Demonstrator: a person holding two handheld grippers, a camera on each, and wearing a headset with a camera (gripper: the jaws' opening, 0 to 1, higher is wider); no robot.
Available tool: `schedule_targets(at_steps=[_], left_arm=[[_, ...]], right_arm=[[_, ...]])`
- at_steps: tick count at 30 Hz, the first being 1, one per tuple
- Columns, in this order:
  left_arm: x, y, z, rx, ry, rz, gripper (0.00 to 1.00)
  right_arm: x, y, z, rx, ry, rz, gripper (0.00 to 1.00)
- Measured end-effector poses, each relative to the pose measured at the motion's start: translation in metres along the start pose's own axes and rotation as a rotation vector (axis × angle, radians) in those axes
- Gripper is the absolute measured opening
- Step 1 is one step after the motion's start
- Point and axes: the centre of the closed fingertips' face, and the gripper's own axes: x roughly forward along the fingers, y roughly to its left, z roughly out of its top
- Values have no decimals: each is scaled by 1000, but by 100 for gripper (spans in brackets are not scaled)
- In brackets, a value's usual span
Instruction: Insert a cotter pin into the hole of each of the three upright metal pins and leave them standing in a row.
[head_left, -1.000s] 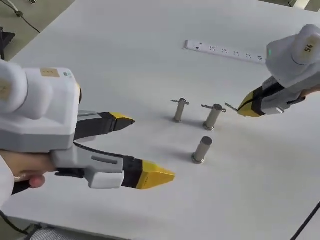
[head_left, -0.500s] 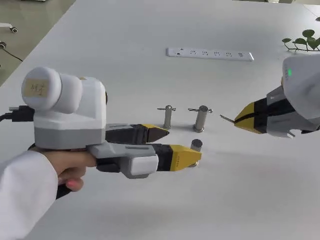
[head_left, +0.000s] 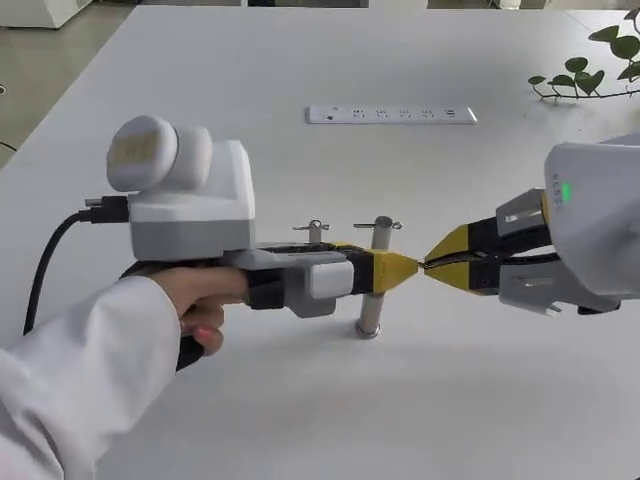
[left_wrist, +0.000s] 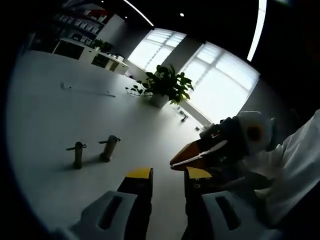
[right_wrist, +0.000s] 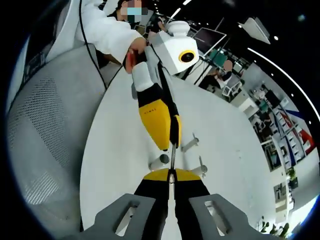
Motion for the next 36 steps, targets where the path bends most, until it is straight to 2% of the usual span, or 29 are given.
schedule_targets(at_steps=[4, 8, 10, 13, 18, 23, 26, 27, 36], left_arm=[[2, -1, -5, -11, 25, -9, 19], [5, -2, -8, -26, 34, -18, 12], [7, -3, -11, -51, 46, -27, 10], [10, -2, -14, -59, 55, -28, 7], [12, -4, -18, -91, 75, -38, 6], [13, -5, -19, -97, 80, -50, 5], [13, -10, -18, -128, 77, -82, 1], [13, -8, -19, -127, 83, -68, 1], [15, -8, -25, -165, 115, -57, 0]], right_arm=[[0, 0, 3, -21, -8, -9, 0], [1, 5, 1, -58, 15, -3, 0], [2, 8, 1, -67, 21, -5, 0], [3, 11, 0, -86, 31, -7, 0], [3, 14, 2, -77, 25, -9, 0], [2, 16, 5, -61, 6, -4, 0], [2, 16, 5, -69, 6, -7, 0], [2, 16, 5, -66, 6, -5, 0], [2, 20, 4, -67, 3, 6, 0]])
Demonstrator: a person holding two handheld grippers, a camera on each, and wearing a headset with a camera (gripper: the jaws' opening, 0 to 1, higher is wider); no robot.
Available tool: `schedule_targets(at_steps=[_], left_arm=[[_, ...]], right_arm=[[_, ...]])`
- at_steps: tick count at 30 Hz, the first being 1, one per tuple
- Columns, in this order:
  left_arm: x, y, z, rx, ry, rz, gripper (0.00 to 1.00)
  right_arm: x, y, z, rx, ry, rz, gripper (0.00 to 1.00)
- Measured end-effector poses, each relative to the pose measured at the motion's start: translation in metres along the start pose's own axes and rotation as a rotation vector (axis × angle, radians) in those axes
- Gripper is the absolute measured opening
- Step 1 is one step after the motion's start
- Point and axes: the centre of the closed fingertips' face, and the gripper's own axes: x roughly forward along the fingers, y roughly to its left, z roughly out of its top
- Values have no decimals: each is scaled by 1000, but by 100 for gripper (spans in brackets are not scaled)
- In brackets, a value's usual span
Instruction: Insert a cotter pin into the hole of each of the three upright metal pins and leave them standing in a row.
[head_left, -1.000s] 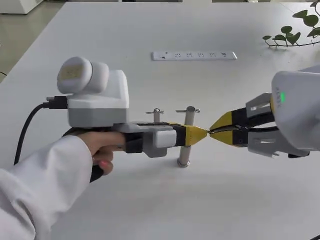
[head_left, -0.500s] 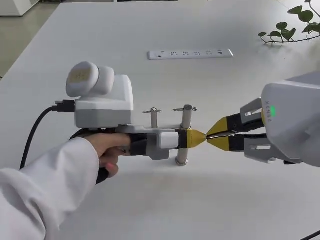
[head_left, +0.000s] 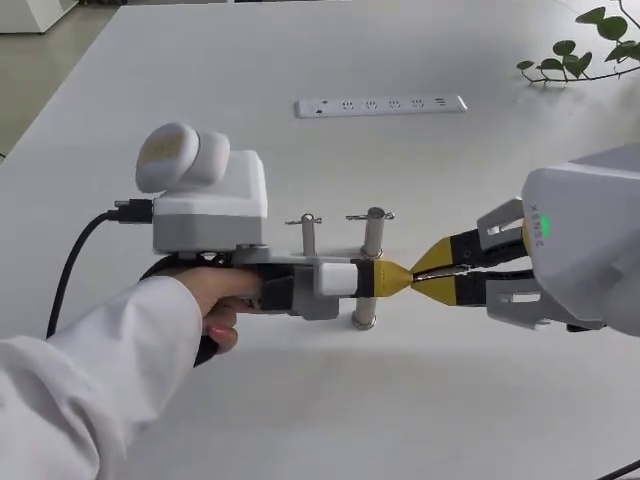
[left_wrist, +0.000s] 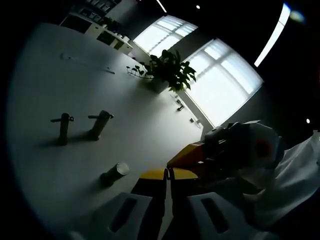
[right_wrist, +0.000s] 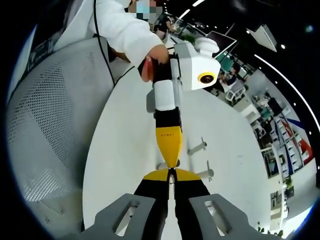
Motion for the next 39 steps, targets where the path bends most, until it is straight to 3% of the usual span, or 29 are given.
schedule_targets(at_steps=[12, 14, 16, 19, 20, 22, 29, 35, 37, 39], left_arm=[[-2, 1, -1, 39, 20, 21, 0], [-3, 1, 0, 53, 17, 26, 0], [-5, 1, 0, 91, 23, 33, 0], [-9, 2, 2, 202, 28, 52, 0], [-12, 4, 4, 285, 33, 77, 0], [-14, 3, 3, 388, 49, 91, 0], [-17, -9, -6, 611, 92, 42, 0], [-17, -19, -10, 766, 101, -19, 0], [-17, -20, -12, 755, 111, -24, 0], [-17, -21, -12, 782, 111, -32, 0]], right_arm=[[1, 3, -2, 22, -7, 15, 0], [2, 4, -6, 57, 2, 19, 7], [2, 11, -14, 138, 20, 56, 8], [3, 17, -22, 256, 5, 99, 11], [3, 18, -23, 293, 1, 110, 11], [3, 18, -23, 359, -31, 120, 12], [1, 18, -11, 577, -178, 179, 12], [1, 25, -1, 607, -213, 228, 9], [2, 27, 1, 606, -215, 236, 7], [2, 29, 4, 612, -226, 248, 5]])
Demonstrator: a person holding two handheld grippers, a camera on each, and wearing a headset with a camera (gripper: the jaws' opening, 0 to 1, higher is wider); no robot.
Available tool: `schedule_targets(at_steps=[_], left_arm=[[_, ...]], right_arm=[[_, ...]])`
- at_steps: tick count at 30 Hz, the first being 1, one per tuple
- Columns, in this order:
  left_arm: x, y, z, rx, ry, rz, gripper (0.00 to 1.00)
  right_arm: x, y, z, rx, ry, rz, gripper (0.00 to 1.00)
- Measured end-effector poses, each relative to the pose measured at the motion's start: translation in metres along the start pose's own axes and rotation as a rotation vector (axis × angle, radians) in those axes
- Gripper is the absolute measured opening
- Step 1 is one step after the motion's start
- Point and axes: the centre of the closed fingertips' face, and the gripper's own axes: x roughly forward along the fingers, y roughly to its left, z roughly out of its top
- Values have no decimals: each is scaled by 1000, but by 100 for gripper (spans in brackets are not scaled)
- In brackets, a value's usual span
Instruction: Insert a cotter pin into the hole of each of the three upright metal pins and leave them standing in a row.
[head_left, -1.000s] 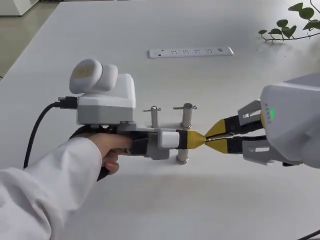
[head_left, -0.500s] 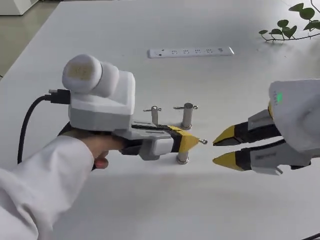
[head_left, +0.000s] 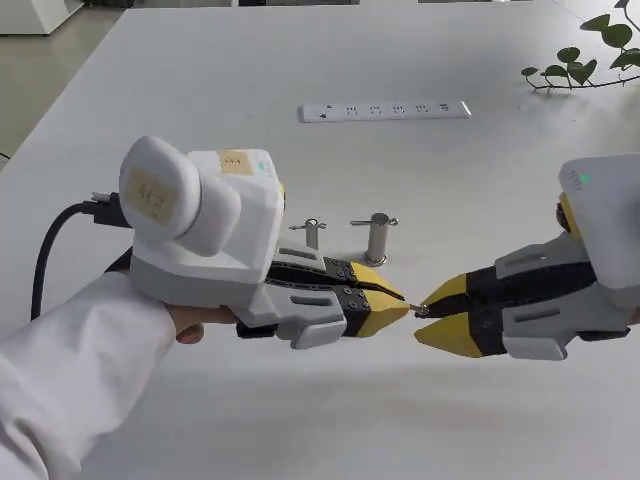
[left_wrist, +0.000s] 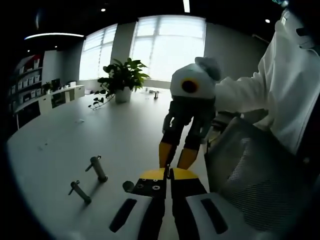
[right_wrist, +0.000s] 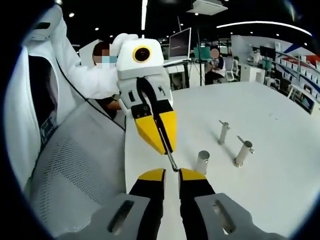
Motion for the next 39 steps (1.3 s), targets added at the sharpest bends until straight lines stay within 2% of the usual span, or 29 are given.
schedule_targets(at_steps=[3, 5, 8, 14, 16, 23, 25, 26, 27, 29, 32, 36, 39], left_arm=[[0, -1, -1, -3, 2, -12, 0], [0, -4, -1, 27, 3, -27, 0], [1, -7, -4, 39, 15, -37, 0], [3, -9, -12, 60, 36, -48, 0], [3, -7, -15, 53, 47, -42, 1], [5, -2, -19, 102, 42, -19, 1], [5, 4, -24, 123, 57, 2, 2], [4, 15, -28, 149, 78, 52, 7], [3, 19, -30, 157, 87, 76, 13], [3, 26, -33, 146, 84, 108, 27], [-1, 41, -37, 100, 67, 178, 38], [0, 52, -48, 52, 76, 206, 37], [6, 57, -56, 18, 76, 215, 36]], right_arm=[[2, 2, 0, 1, -1, 8, 3], [2, 3, 0, 3, -3, 16, 0], [4, 6, 1, 5, -11, 32, 0], [5, 9, -2, -35, 19, 44, 0], [3, 8, -1, -38, 16, 36, 0], [0, 2, 5, -56, 8, 16, 0], [0, 1, 5, -65, 14, 13, 0], [0, -2, 4, -67, 18, 2, 0], [-1, -5, 3, -65, 21, -10, 0], [-2, -15, -2, -51, 36, -48, 0], [-7, -32, -11, -47, 73, -112, 0], [-9, -41, -16, -52, 92, -128, 0], [-11, -47, -24, -101, 152, -145, 0]])
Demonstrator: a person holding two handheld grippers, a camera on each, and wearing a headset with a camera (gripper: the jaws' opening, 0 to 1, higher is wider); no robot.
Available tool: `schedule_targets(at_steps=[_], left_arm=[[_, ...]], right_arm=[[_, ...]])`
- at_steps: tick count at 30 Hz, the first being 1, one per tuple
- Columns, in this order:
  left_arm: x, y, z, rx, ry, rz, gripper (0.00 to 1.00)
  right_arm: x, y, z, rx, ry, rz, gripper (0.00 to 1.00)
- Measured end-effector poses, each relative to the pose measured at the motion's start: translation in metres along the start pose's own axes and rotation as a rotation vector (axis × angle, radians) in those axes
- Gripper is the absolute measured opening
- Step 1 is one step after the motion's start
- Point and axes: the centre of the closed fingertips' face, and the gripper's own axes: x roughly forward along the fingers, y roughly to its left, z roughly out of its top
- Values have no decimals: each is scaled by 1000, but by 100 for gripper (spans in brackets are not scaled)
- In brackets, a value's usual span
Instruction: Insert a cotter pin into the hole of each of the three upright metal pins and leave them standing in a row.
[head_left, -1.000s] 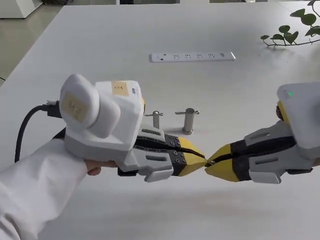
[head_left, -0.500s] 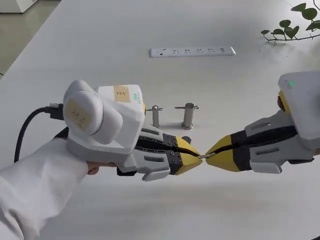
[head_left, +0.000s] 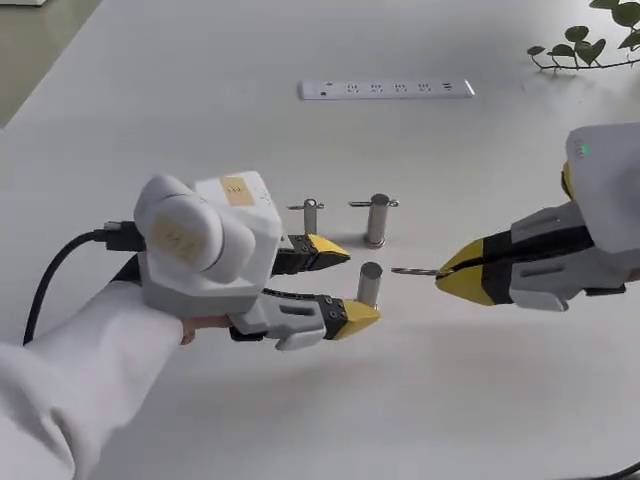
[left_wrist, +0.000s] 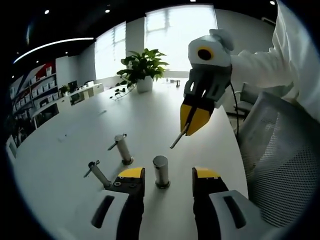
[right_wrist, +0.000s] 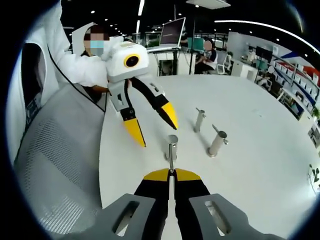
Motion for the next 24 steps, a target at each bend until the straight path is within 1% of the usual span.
schedule_targets(at_steps=[1, 4, 5, 6, 8, 9, 13, 16, 19, 21, 24], left_arm=[[2, 1, -1, -4, -1, 0, 36], [9, 2, -4, -24, -4, -4, 32], [11, 2, -5, -26, -4, -6, 30], [14, 2, -6, -28, -3, -10, 29], [19, 3, -10, -18, 14, 0, 28], [22, 3, -12, -15, 21, -7, 28], [27, 0, -10, -27, 10, -21, 24], [30, 0, -11, -19, 19, -28, 21], [30, 4, -12, -27, 19, -15, 15], [29, 7, -11, -31, 15, -9, 11], [29, 6, -11, -35, 12, -25, 12]], right_arm=[[1, -2, -3, -6, 22, -3, 0], [5, -6, -6, -20, 39, -8, 0], [6, -7, -7, -37, 54, -7, 0], [7, -7, -7, -47, 57, -7, 0], [9, -7, -6, -70, 63, 1, 0], [10, -7, -6, -83, 66, 7, 0], [13, -8, -3, -105, 64, 22, 0], [15, -8, -2, -125, 69, 35, 0], [17, -10, -3, -138, 72, 42, 0], [19, -10, 0, -150, 65, 49, 0], [20, -10, 1, -177, 64, 58, 0]])
